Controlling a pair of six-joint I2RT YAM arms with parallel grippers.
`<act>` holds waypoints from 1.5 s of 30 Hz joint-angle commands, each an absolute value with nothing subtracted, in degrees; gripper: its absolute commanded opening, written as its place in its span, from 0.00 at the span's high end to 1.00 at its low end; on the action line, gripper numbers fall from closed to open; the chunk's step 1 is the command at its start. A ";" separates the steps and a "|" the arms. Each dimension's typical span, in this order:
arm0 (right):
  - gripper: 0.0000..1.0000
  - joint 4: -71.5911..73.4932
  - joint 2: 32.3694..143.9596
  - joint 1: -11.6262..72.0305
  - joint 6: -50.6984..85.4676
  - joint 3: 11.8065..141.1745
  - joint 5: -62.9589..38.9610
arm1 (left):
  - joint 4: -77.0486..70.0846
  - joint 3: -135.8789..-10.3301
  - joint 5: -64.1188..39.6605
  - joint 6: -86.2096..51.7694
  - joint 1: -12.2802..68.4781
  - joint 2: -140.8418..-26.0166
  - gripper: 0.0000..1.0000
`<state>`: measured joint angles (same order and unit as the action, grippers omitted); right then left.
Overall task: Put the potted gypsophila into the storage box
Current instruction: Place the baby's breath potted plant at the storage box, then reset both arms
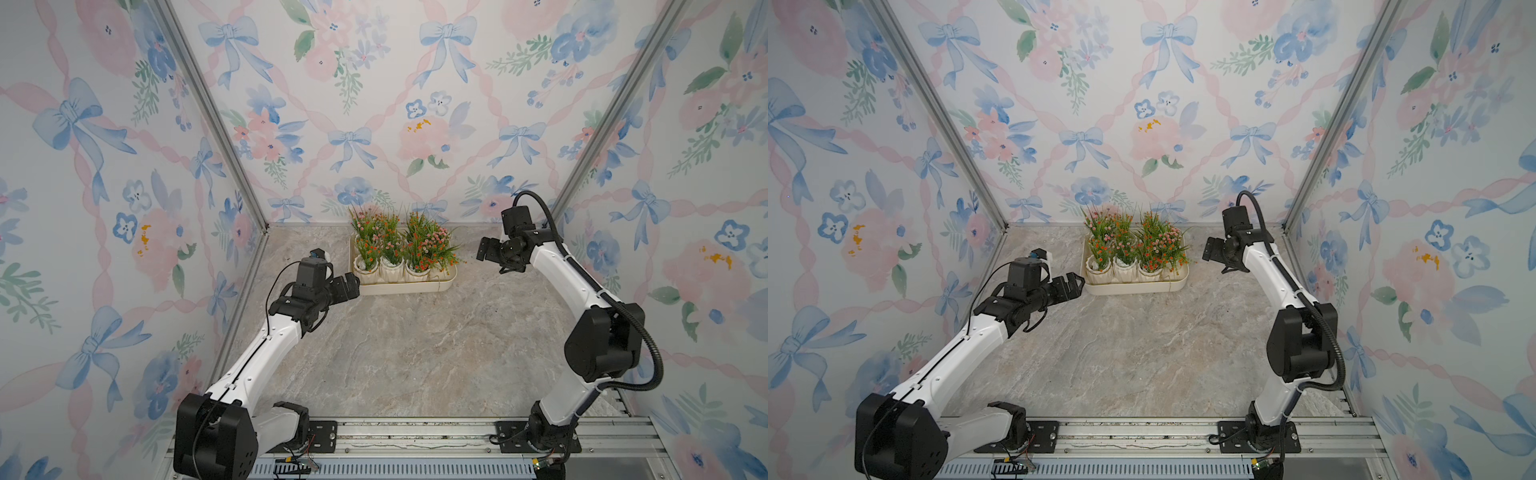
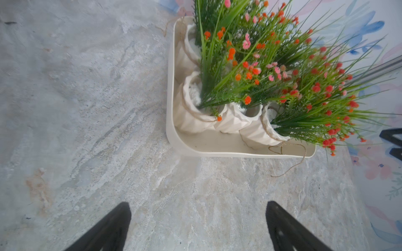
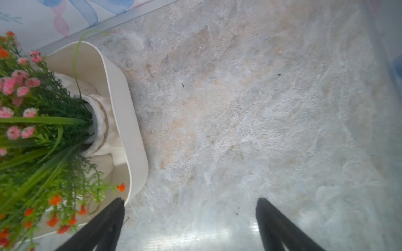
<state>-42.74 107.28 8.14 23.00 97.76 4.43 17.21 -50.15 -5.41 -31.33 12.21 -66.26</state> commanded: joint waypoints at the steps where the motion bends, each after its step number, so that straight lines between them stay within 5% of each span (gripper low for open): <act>1: 0.03 -40.30 103.51 6.47 20.93 93.49 5.68 | 17.48 -50.76 -5.32 -31.42 9.78 -63.75 0.02; 25: 0.03 -32.08 73.28 4.38 15.71 66.82 17.18 | 15.20 -53.58 5.24 -25.46 3.43 -64.13 0.02; 37: 0.03 -15.49 65.27 3.32 1.61 53.25 9.70 | -14.93 -33.48 4.84 -17.48 3.52 -59.17 0.02; 41: 0.03 -9.54 70.28 3.24 11.45 53.63 9.39 | -23.92 -28.11 6.82 -12.41 3.54 -60.51 0.02; 45: 0.03 -12.66 77.58 3.25 7.18 58.97 4.41 | -34.73 -21.18 13.27 -9.58 3.43 -61.51 0.02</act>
